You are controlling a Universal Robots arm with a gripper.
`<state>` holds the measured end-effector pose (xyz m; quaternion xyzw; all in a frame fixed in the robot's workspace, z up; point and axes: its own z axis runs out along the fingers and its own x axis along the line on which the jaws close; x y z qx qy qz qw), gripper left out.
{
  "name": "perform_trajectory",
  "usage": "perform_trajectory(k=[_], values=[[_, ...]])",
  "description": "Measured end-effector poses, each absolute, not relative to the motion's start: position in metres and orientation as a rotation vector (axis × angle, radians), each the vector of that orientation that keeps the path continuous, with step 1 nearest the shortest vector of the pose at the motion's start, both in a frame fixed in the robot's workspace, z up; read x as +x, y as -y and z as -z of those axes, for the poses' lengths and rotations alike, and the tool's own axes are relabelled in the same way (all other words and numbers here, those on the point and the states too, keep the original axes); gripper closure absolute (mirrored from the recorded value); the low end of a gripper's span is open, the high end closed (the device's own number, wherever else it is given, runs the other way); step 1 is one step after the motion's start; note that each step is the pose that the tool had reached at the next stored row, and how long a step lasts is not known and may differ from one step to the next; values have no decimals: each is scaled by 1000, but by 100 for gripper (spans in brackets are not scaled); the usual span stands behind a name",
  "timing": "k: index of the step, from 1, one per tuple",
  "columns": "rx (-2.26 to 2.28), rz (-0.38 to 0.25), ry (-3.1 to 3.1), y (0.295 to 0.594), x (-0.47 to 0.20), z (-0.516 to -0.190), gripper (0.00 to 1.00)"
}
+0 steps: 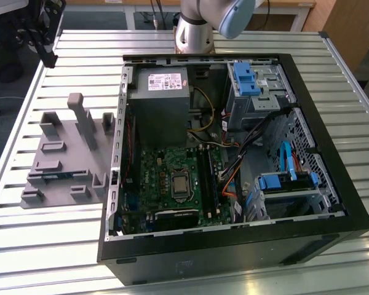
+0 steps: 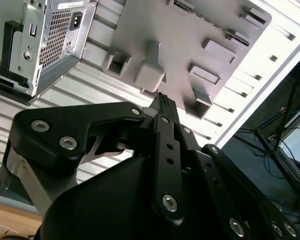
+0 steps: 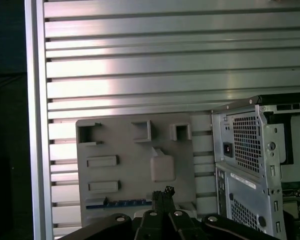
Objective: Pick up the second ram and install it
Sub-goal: 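Pick up the second ram and move it above second insertion slot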
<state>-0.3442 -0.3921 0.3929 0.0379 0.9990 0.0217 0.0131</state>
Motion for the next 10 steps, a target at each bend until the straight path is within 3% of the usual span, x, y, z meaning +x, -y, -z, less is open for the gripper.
perform_trajectory(k=[10], values=[[118,-68,-3112,392,-364,-393,89]])
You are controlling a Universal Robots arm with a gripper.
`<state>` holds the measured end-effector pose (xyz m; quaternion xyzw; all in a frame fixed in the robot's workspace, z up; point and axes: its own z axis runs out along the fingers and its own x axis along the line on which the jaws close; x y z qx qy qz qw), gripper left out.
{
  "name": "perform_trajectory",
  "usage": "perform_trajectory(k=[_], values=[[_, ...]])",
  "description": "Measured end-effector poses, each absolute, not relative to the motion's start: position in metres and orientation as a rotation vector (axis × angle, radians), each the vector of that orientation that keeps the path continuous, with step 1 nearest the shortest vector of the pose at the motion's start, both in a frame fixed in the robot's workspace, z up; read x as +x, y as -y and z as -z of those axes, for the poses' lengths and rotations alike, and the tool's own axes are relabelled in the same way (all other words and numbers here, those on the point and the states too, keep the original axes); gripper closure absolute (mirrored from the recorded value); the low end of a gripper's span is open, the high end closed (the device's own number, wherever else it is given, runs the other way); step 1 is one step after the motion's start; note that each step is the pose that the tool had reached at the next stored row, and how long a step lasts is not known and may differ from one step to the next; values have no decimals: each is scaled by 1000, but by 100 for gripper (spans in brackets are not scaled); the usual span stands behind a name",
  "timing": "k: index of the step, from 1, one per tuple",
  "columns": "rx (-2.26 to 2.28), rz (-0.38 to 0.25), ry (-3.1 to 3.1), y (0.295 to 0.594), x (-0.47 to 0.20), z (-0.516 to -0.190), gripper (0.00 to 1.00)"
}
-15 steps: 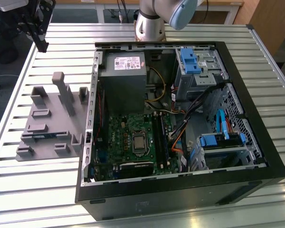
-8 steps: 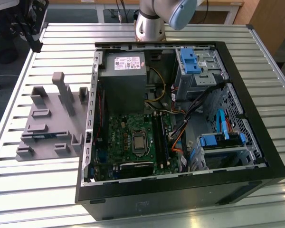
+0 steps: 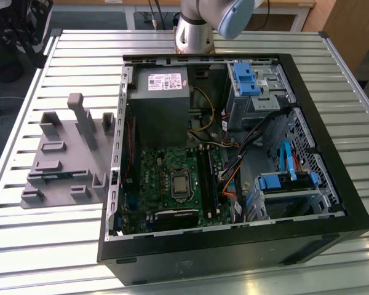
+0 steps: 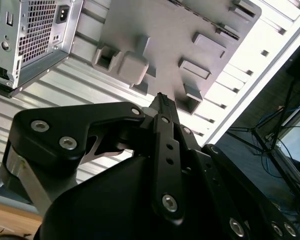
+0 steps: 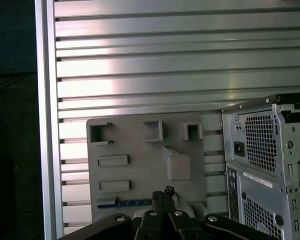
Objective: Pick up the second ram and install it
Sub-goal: 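Pick up the second ram and move it above second insertion slot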
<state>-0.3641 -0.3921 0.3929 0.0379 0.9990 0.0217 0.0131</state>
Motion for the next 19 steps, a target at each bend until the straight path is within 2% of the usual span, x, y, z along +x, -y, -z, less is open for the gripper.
perform_trajectory(k=[19], values=[[118,-68,-3113,392,-389,-393,89]])
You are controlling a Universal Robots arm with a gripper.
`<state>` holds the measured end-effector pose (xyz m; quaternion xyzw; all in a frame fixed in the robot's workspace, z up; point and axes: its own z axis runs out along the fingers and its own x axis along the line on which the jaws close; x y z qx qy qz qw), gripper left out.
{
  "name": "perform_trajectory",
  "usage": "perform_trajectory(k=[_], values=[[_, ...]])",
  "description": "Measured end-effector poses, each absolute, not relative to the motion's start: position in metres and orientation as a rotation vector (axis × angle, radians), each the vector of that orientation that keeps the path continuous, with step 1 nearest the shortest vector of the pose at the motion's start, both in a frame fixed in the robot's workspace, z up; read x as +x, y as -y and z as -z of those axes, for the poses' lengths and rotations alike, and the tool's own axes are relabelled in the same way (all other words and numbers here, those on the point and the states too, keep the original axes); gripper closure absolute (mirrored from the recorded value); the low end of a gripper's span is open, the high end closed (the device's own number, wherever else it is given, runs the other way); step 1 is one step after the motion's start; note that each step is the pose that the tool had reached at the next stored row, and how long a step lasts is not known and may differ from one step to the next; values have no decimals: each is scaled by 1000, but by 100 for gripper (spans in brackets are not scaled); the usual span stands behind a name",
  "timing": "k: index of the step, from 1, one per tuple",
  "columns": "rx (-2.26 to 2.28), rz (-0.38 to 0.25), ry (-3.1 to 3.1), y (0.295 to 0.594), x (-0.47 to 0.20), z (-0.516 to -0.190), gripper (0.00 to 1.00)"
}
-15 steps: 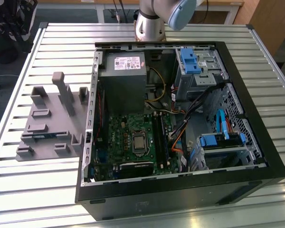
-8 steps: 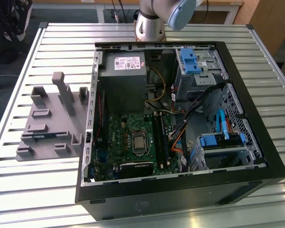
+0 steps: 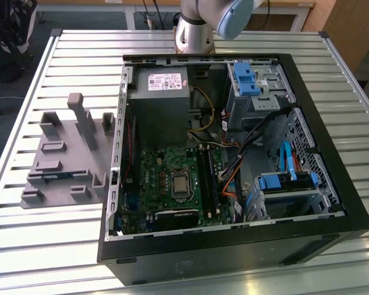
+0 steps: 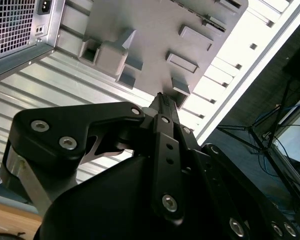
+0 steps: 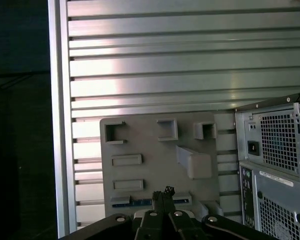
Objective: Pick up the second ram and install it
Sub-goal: 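Pick up the second ram and move it above second insertion slot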
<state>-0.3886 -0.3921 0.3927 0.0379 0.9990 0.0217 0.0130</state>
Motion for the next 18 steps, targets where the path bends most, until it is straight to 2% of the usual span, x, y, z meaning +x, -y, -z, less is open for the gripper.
perform_trajectory(k=[18], values=[[62,-68,-3115,392,-389,-393,89]])
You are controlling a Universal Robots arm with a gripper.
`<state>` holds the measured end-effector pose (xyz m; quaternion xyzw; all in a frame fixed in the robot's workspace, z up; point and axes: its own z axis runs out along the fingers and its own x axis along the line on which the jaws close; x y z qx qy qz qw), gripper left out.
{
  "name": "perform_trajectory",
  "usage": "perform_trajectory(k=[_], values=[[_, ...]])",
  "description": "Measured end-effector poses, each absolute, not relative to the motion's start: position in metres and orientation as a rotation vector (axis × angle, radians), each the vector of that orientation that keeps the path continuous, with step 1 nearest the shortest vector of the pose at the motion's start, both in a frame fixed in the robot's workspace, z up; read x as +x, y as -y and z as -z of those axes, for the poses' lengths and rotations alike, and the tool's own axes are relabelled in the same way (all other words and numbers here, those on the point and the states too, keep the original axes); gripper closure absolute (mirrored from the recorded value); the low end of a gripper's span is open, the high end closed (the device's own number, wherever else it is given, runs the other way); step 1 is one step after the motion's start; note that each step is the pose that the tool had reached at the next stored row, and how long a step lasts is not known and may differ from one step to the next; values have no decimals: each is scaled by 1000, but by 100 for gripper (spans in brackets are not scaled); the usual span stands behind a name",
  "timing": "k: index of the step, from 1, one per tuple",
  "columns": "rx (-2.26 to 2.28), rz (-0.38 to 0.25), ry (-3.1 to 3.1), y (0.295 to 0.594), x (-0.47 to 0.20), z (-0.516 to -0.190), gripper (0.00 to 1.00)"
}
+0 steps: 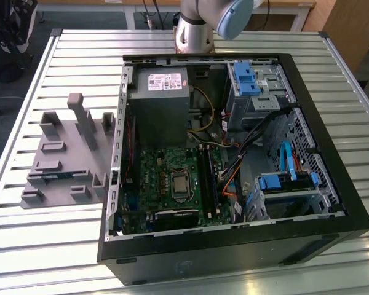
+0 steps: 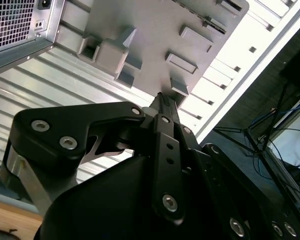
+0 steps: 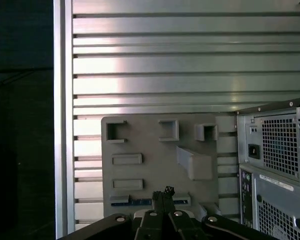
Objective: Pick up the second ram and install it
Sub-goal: 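Pick up the second ram and move it above second insertion slot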
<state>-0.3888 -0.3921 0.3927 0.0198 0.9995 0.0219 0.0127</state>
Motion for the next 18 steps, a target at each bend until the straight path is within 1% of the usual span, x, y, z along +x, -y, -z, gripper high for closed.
perform_trajectory(k=[18], values=[[-98,-70,-3116,392,-389,-393,89]])
